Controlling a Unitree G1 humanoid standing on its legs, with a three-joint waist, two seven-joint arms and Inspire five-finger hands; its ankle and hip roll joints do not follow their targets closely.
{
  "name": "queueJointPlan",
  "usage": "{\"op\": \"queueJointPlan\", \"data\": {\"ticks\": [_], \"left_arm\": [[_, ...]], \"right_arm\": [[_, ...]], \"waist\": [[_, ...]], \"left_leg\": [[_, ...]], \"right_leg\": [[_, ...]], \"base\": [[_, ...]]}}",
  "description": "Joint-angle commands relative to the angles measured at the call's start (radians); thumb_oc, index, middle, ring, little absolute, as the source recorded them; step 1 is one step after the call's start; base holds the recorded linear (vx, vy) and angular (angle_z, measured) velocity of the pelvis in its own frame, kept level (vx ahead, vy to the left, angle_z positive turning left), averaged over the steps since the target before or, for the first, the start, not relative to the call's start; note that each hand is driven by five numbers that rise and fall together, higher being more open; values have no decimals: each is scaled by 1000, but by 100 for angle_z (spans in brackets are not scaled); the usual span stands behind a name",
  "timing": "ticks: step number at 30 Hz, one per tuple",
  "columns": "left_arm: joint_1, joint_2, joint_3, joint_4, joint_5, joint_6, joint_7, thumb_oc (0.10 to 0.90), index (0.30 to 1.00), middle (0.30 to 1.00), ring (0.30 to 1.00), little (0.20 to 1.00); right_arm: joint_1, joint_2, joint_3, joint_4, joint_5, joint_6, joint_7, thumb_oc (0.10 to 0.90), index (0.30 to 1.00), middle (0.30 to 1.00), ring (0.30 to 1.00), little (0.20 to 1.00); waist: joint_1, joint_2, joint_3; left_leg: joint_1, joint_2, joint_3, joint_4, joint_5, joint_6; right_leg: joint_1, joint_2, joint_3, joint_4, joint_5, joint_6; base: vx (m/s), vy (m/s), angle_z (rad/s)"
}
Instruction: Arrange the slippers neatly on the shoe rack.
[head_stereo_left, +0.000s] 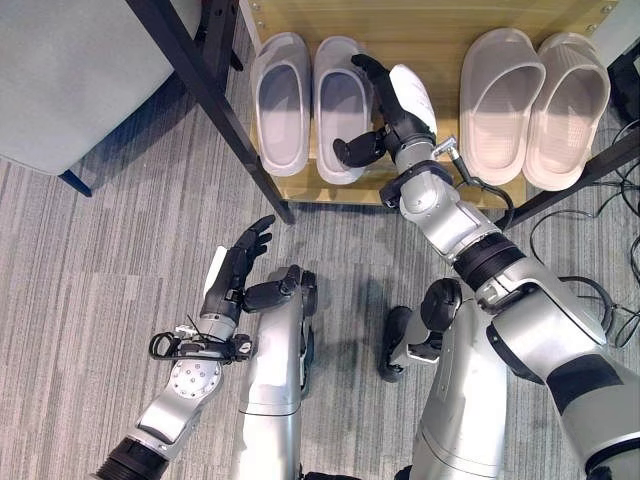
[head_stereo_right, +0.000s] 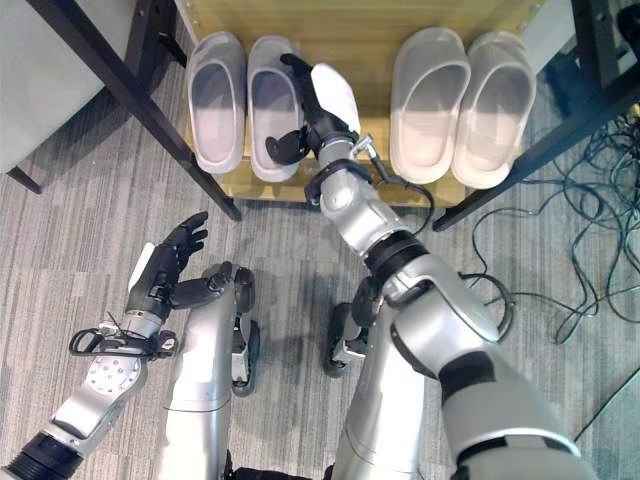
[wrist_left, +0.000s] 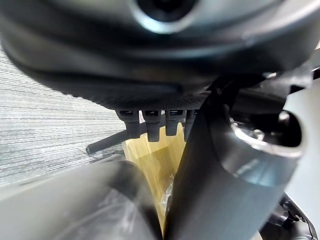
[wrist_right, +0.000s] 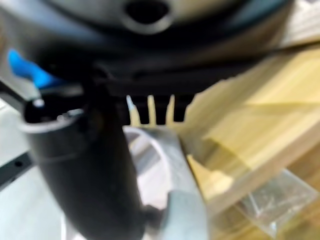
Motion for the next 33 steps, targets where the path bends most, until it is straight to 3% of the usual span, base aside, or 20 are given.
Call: {"op": "queueJointPlan", "data": {"ticks": [1, 14, 26, 33], "left_arm": [[60, 30, -37, -80, 22, -63, -1, 800, 900, 900, 900, 900], [93, 18, 2, -96, 34, -55, -9, 800, 900, 900, 900, 900], [142, 35, 39, -130, 78, -46, -24, 800, 900, 900, 900, 900], [142, 34, 44, -139, 85, -56, -15, 800, 900, 900, 900, 900]], "right_arm": [[-149, -42, -20, -150, -30, -89, -82, 800, 900, 900, 900, 900], [25, -158, -122, -556, -69, -138, -44, 800, 900, 900, 900, 900], [382, -280, -188, -1101, 50, -234, 162, 800, 900, 900, 900, 900], [423, -297, -206, -1178, 56, -257, 161, 800, 900, 900, 900, 900]], "waist": [[40, -7, -36], [15, -21, -36], [-24, -38, -36], [-25, -36, -36]], "left_leg": [[-119, -50, 1, 46, 21, 45], [-119, -48, 3, 44, 34, 42], [-119, -43, 6, 44, 45, 43], [-119, -41, -2, 32, 54, 40]], "right_leg": [[81, -41, 72, 243, -193, -50], [81, -41, 67, 237, -194, -50], [81, -41, 62, 223, -195, -45], [81, -37, 59, 209, -187, -41]], "base": [[0, 0, 0], [0, 0, 0], [0, 0, 0], [1, -2, -7]]}}
